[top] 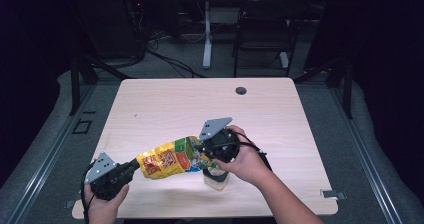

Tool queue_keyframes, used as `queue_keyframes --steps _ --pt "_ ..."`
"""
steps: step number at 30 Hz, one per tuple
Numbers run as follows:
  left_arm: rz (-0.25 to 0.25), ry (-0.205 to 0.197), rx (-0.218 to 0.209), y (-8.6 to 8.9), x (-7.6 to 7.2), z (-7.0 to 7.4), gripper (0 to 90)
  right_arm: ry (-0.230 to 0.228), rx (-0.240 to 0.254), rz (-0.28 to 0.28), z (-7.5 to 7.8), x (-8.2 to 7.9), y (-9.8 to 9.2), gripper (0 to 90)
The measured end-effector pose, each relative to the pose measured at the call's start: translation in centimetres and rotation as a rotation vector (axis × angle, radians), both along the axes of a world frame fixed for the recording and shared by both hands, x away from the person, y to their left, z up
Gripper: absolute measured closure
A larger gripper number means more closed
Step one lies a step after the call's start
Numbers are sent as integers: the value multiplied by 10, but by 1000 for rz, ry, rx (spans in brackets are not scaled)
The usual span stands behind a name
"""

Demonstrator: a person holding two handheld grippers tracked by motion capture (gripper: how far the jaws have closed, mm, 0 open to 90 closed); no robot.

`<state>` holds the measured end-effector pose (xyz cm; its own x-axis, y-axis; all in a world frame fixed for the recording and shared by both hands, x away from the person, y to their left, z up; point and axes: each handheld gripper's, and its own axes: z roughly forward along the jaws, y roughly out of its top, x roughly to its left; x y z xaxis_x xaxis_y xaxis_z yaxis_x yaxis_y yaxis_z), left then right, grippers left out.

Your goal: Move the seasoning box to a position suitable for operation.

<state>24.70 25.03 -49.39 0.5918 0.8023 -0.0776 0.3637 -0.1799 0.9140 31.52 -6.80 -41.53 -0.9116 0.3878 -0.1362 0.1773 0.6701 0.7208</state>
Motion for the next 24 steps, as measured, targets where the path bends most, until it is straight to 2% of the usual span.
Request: queue_keyframes --steps 5,11,24 --pt "-7 10 -2 -2 1 -1 898 7 3 -7 -4 -1 -2 892" --pt "-5 16 -16 -1 1 1 896 12 28 -21 -6 -2 -3 891" --pt "-4 16 -30 2 2 3 892 14 40 -19 -8 -5 -1 890"
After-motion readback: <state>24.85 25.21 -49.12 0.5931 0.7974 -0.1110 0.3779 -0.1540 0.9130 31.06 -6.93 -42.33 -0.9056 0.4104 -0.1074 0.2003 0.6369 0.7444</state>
